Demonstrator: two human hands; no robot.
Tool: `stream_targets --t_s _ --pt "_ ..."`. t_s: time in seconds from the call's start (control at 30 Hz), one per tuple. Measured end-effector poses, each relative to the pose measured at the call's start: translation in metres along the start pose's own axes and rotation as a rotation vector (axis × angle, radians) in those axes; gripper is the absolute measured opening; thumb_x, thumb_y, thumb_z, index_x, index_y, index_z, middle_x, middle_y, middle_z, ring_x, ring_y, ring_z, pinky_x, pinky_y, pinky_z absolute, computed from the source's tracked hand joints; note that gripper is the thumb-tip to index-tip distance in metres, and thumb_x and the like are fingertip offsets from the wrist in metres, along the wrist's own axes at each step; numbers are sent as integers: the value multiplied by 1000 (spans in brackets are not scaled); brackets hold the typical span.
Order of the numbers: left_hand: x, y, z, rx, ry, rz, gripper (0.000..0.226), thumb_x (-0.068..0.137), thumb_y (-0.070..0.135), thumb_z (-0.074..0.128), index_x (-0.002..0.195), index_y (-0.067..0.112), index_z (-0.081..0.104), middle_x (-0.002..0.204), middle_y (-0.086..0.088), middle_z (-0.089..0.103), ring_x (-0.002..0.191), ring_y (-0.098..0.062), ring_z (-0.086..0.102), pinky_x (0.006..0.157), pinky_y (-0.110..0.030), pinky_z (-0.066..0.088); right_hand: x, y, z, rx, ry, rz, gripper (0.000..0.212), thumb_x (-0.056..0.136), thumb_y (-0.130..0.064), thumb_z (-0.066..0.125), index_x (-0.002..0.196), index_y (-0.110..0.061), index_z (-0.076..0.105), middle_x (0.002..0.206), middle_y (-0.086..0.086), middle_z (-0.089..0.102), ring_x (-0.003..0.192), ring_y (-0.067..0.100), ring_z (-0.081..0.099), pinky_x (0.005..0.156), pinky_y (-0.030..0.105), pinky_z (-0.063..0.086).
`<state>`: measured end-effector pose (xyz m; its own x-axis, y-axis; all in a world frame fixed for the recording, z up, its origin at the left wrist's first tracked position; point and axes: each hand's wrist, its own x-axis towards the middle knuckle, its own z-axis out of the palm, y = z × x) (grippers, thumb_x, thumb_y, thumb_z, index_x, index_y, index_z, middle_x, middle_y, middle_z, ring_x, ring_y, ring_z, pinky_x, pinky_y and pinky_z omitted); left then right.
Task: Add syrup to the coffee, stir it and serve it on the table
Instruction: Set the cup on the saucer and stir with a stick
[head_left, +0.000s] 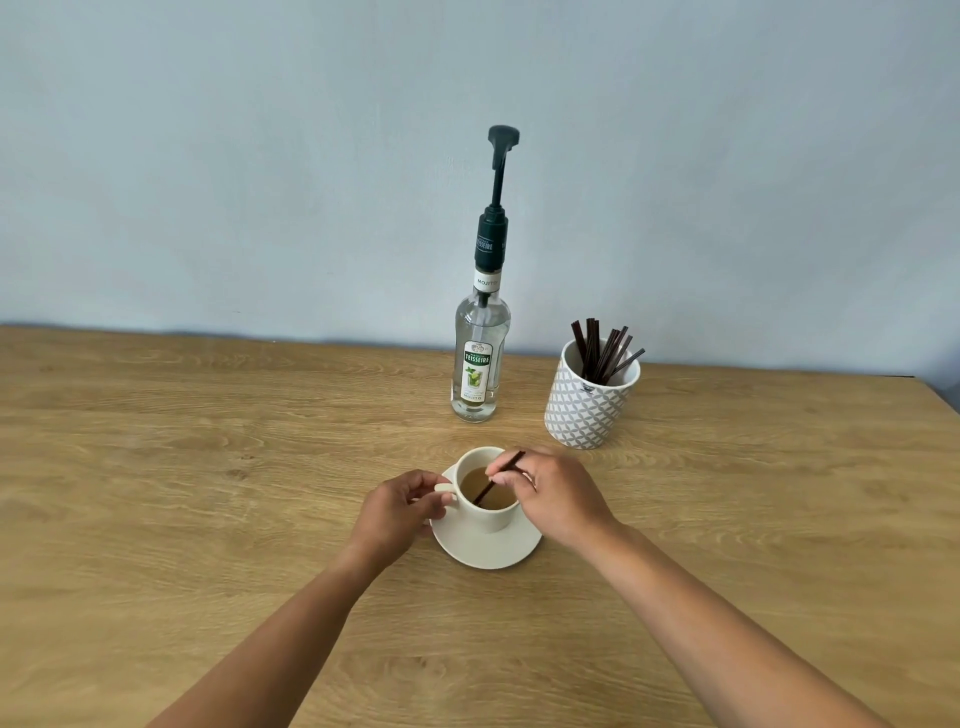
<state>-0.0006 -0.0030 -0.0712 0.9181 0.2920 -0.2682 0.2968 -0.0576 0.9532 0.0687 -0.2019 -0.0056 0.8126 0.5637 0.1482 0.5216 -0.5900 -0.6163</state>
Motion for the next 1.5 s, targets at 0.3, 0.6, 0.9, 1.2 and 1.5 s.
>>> stream_targets --t_s 0.3,0.6,0.9,1.2,1.5 --pt "4 -4 0 29 7 14 7 85 16 77 91 19 76 93 -15 76 78 -15 71 60 -22 58 -1 11 -9 -148 66 -10 11 92 -22 61 95 -31 67 90 -6 70 84 14 61 76 37 53" --pt "3 -3 -1 34 4 11 6 84 18 78 89 22 76 91 -11 77 78 -17 72 57 -18 55 0 2 0 -8 54 4 14 91 -21 63 97 -28 73 96 -4 72 89 12 64 83 34 53" --pt "4 -3 -3 71 -1 31 14 84 22 78 79 35 75 86 -6 78 78 -15 74 58 -20 55 -4 9 -10 -180 70 -37 11 92 -20 63 97 -28 69 90 -4 71 88 18 60 86 39 48" --pt "5 -2 -4 95 -12 33 14 84 21 78 80 34 76 86 -4 78 77 -15 73 60 -24 57 -4 -5 4 -25 34 -4 14 91 -24 62 94 -33 72 93 -4 69 90 16 60 87 36 48" --pt "9 -5 -5 115 -18 37 8 86 20 76 83 27 75 85 -6 78 81 -24 76 61 -28 57 1 2 -11 -168 85 -16 11 91 -21 64 94 -28 71 88 -5 72 87 18 60 84 35 48"
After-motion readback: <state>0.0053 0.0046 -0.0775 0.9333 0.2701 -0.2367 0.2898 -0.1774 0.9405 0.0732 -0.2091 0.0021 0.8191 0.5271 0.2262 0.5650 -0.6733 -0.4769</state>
